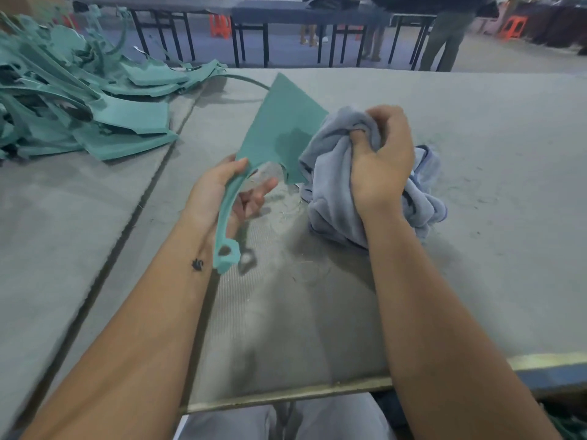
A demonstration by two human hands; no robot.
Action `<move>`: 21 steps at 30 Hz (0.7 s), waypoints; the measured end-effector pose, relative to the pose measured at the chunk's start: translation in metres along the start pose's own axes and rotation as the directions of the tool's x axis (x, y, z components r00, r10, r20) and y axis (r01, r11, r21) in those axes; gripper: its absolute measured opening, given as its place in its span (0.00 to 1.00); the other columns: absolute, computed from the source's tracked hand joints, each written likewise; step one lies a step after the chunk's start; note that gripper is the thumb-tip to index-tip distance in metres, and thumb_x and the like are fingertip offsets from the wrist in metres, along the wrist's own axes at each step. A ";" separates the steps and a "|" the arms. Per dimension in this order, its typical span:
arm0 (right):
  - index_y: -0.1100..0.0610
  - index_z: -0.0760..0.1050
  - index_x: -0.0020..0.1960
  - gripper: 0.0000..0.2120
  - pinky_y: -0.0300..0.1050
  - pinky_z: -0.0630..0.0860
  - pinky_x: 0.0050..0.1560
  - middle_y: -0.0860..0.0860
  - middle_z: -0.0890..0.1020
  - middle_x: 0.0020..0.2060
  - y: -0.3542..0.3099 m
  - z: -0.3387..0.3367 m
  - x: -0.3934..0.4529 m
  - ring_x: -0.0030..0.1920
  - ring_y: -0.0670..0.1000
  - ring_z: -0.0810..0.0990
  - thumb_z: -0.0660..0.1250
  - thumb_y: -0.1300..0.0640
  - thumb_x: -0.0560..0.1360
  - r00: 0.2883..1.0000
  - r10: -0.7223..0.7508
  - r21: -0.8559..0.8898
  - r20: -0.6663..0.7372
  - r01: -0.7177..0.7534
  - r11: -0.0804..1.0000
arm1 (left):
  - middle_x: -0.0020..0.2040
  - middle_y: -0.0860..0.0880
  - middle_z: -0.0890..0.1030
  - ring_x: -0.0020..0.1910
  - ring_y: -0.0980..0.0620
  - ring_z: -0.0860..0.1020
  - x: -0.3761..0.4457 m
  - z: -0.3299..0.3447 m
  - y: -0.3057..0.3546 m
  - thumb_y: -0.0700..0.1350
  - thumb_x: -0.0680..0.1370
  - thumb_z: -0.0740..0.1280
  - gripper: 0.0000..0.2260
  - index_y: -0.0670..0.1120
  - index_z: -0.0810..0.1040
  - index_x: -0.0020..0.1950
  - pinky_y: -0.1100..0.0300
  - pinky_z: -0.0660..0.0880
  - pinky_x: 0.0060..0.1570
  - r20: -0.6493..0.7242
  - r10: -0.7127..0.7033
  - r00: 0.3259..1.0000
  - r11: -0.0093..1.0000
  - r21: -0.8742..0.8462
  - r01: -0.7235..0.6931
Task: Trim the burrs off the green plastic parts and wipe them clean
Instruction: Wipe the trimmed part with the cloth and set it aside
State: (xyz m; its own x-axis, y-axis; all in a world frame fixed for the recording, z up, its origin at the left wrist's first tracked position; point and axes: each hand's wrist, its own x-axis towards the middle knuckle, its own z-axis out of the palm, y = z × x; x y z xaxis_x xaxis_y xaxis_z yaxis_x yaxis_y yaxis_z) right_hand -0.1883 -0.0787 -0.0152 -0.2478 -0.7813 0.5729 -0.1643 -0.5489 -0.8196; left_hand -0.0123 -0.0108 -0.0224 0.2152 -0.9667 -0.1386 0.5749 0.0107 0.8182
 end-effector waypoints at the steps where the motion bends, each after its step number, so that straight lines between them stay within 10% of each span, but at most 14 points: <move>1: 0.50 0.75 0.47 0.09 0.26 0.69 0.48 0.42 0.75 0.42 0.000 0.001 -0.001 0.42 0.35 0.75 0.66 0.63 0.74 1.000 -0.009 -0.058 0.017 0.010 0.998 | 0.49 0.43 0.82 0.38 0.46 0.84 -0.001 0.001 -0.001 0.37 0.80 0.57 0.08 0.42 0.75 0.53 0.66 0.76 0.27 0.017 -0.012 1.000 1.000 -0.021 0.013; 7: 0.51 0.81 0.55 0.11 0.42 0.73 0.53 0.48 0.79 0.46 -0.002 0.012 -0.008 0.49 0.50 0.77 0.67 0.57 0.74 0.970 -0.082 -0.336 0.229 0.158 0.929 | 0.34 0.47 0.81 0.27 0.53 0.77 -0.006 0.003 -0.001 0.30 0.74 0.55 0.13 0.44 0.74 0.50 0.66 0.71 0.22 0.052 0.017 0.999 0.991 0.132 -0.024; 11: 0.54 0.77 0.59 0.16 0.27 0.69 0.46 0.45 0.80 0.45 -0.010 0.026 -0.023 0.46 0.46 0.78 0.66 0.53 0.72 0.925 -0.099 -0.245 0.366 0.199 0.949 | 0.34 0.50 0.80 0.23 0.55 0.71 -0.001 0.006 -0.003 0.37 0.81 0.58 0.09 0.48 0.75 0.54 0.67 0.67 0.19 0.065 0.031 0.997 0.988 0.146 -0.040; 15: 0.55 0.83 0.49 0.08 0.53 0.74 0.48 0.50 0.82 0.45 -0.009 0.034 -0.029 0.46 0.53 0.78 0.70 0.55 0.71 0.765 -0.208 -0.271 0.610 0.448 0.852 | 0.30 0.49 0.79 0.22 0.56 0.70 0.004 0.004 -0.004 0.47 0.84 0.56 0.09 0.47 0.74 0.52 0.68 0.67 0.19 -0.036 0.036 0.999 0.997 0.076 -0.034; 21: 0.42 0.82 0.57 0.12 0.47 0.65 0.59 0.47 0.72 0.62 0.000 0.035 -0.024 0.62 0.48 0.69 0.66 0.42 0.76 0.740 0.009 -0.471 0.672 0.417 0.777 | 0.33 0.49 0.72 0.19 0.58 0.66 0.012 -0.004 -0.006 0.45 0.84 0.57 0.09 0.50 0.72 0.46 0.69 0.61 0.17 -0.095 0.148 0.984 0.933 0.342 -0.107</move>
State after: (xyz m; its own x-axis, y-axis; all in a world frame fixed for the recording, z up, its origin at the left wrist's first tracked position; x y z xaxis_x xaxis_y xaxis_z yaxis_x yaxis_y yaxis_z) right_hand -0.1486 -0.0707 -0.0282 0.4568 -0.7833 0.4216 -0.6805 -0.6129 -0.4016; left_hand -0.0102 -0.0212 -0.0310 0.3719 -0.9257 -0.0686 0.2432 0.0259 0.9696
